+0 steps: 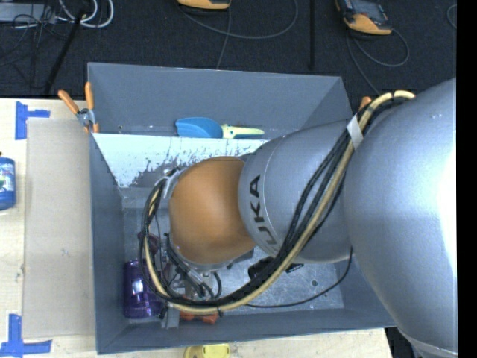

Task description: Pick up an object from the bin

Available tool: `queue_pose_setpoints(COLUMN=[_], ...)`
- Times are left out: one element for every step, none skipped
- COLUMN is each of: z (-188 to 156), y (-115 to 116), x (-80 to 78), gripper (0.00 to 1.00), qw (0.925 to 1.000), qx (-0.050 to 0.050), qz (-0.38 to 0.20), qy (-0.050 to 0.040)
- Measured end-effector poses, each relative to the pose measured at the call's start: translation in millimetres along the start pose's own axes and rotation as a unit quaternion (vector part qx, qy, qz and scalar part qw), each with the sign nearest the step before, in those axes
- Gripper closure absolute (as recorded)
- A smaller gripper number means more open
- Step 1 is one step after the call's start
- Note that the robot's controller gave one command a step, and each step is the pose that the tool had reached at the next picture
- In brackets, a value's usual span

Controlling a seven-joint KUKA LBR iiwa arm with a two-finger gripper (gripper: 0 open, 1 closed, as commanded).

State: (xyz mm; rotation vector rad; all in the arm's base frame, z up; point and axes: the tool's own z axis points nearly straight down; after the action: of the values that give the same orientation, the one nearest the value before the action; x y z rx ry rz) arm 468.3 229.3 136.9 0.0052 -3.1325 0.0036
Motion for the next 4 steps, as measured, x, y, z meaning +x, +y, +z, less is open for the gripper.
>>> queue_pose_setpoints(z=[-4.2,61.7,32.0,32.0], y=[-1.3,-76.5,-34.0,-46.3], x=[-2.3,-7.8,-18.9,-16.5], gripper=[0.00,0.00,0.00,0.00], qw=[1.0000,0.9957,0.9960,0.9947], qx=[-0.001,-0.003,0.000,-0.001], qz=[0.003,0.093,-0.089,-0.102], qy=[-0.0035,-0.0058,-0.0039,-0.0036])
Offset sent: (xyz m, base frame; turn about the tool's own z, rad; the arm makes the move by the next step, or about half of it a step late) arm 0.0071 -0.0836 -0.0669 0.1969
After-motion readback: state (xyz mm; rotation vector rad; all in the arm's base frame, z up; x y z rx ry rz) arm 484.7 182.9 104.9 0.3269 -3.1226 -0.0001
